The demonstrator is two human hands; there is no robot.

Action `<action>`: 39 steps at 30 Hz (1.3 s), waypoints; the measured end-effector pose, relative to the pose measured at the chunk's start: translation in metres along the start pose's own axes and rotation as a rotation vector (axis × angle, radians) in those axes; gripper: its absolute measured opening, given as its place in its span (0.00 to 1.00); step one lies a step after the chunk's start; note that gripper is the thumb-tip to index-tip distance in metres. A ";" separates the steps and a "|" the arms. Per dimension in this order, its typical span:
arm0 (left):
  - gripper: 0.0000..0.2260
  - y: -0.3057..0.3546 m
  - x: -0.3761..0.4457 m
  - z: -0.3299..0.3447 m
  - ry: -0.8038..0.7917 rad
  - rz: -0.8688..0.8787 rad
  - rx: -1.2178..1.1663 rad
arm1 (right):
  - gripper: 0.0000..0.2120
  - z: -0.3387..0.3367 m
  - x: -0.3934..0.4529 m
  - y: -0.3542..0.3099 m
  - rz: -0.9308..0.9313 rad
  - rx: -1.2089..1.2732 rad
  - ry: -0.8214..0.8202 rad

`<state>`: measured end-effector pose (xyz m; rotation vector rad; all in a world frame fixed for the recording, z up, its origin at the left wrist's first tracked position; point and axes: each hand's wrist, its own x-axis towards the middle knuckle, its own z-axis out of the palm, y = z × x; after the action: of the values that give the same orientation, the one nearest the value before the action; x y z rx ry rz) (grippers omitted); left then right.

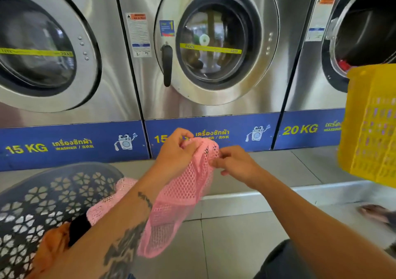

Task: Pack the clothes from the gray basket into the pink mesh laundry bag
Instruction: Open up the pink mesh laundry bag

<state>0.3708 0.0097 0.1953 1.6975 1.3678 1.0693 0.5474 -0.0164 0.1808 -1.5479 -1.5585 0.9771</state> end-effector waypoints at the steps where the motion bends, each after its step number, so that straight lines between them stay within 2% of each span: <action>1: 0.07 -0.005 -0.002 0.003 -0.038 -0.043 -0.008 | 0.08 -0.004 -0.001 0.004 0.020 0.020 0.034; 4: 0.05 -0.019 -0.010 0.012 -0.083 -0.101 -0.031 | 0.06 -0.017 -0.003 0.017 0.075 0.003 0.081; 6: 0.04 -0.020 -0.015 0.016 -0.075 -0.095 -0.027 | 0.09 -0.022 -0.006 0.024 0.094 0.002 0.058; 9: 0.06 -0.012 -0.017 0.024 -0.114 -0.031 -0.052 | 0.25 -0.019 -0.010 0.029 0.080 0.139 -0.022; 11: 0.07 -0.003 -0.017 0.028 -0.146 0.035 -0.051 | 0.29 -0.015 -0.010 0.029 0.054 0.149 -0.086; 12: 0.07 -0.001 -0.016 0.029 -0.153 0.059 -0.045 | 0.26 -0.013 -0.009 0.029 0.024 0.128 -0.128; 14: 0.06 -0.001 -0.014 0.027 -0.151 0.079 -0.022 | 0.16 -0.007 -0.008 0.031 -0.040 0.046 -0.200; 16: 0.06 -0.008 -0.014 0.021 -0.126 0.090 0.001 | 0.06 -0.002 -0.009 0.031 -0.055 0.014 -0.216; 19: 0.07 -0.027 -0.021 0.010 -0.134 0.060 0.071 | 0.04 0.000 -0.006 0.033 -0.044 -0.050 -0.123; 22: 0.24 -0.060 -0.032 -0.004 -0.312 -0.012 0.338 | 0.10 -0.010 0.003 0.039 -0.051 -0.107 0.029; 23: 0.26 -0.071 -0.036 -0.009 -0.392 -0.007 0.461 | 0.09 -0.016 0.004 0.040 -0.055 -0.136 0.078; 24: 0.22 -0.084 -0.039 -0.013 -0.464 0.001 0.565 | 0.07 -0.022 0.006 0.042 -0.060 -0.166 0.122; 26: 0.08 -0.105 -0.044 -0.018 -0.539 -0.029 0.716 | 0.05 -0.037 0.007 0.043 -0.068 -0.220 0.181; 27: 0.05 -0.113 -0.045 -0.020 -0.508 -0.050 0.737 | 0.05 -0.044 0.006 0.044 -0.067 -0.230 0.189; 29: 0.06 -0.125 -0.043 -0.022 -0.373 -0.042 0.760 | 0.05 -0.057 0.006 0.048 -0.024 -0.245 0.189; 32: 0.07 -0.111 -0.035 -0.018 -0.245 0.012 0.681 | 0.16 -0.069 0.004 0.056 0.076 -0.346 0.142; 34: 0.10 -0.088 -0.028 -0.011 -0.225 0.064 0.620 | 0.27 -0.067 0.002 0.056 0.091 -0.401 0.085; 36: 0.07 -0.064 -0.019 -0.001 -0.225 0.163 0.605 | 0.38 -0.056 0.000 0.052 0.043 -0.382 0.057; 39: 0.08 -0.030 -0.010 0.017 -0.234 0.200 0.582 | 0.43 -0.031 -0.003 0.046 0.003 -0.392 -0.060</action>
<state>0.3730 0.0053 0.1595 2.3353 1.4627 0.5667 0.5961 -0.0194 0.1545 -1.7961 -1.8733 0.7545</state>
